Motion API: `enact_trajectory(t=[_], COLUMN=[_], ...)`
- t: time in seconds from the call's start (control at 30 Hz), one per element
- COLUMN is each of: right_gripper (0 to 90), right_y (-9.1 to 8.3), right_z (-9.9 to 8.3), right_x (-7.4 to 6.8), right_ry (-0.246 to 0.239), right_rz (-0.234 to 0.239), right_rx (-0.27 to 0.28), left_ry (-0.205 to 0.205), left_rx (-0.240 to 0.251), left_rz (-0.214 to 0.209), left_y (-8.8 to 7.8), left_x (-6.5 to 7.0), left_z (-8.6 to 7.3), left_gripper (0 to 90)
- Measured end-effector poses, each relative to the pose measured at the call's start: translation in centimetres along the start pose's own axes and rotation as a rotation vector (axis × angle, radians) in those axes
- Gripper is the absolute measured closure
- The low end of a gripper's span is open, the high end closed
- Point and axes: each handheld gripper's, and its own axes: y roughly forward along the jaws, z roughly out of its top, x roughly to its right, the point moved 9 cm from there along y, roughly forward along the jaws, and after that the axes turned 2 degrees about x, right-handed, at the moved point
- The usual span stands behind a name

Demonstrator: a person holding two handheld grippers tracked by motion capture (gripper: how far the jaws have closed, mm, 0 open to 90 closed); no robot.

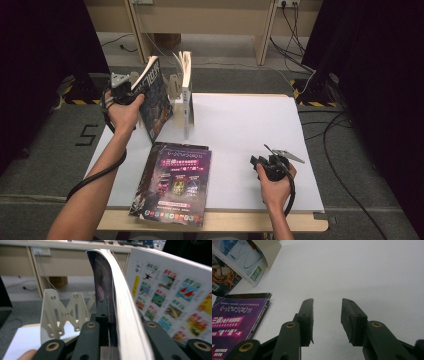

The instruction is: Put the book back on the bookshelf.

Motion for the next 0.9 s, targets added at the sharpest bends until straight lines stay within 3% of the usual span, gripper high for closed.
enact_trajectory(t=[0.13,0.3,0.57,0.73,0.9], right_gripper=[62.8,62.6,62.3,62.3,62.3], right_y=[0.0,-0.1,0.0,0.0,0.1], right_z=[0.0,0.0,-0.1,-0.2,-0.1], right_x=[0.0,0.0,0.0,0.1,0.2], right_ry=[0.001,0.010,0.019,0.014,0.009], right_rz=[0.002,0.003,0.004,0.003,0.002], right_rx=[-0.003,-0.003,-0.010,-0.016,-0.013], left_ry=[-0.030,-0.038,0.028,-0.006,-0.040], left_rx=[-0.066,-0.090,-0.136,-0.098,0.026], left_rz=[-0.007,-0.003,-0.010,-0.026,-0.004], left_y=[-0.2,0.2,0.4,0.3,-0.2], left_x=[0.3,0.2,0.3,-0.2,-0.9], left_z=[0.6,0.2,-0.1,0.0,1.0], left_gripper=[72.4,73.9,81.4,82.1,82.4])
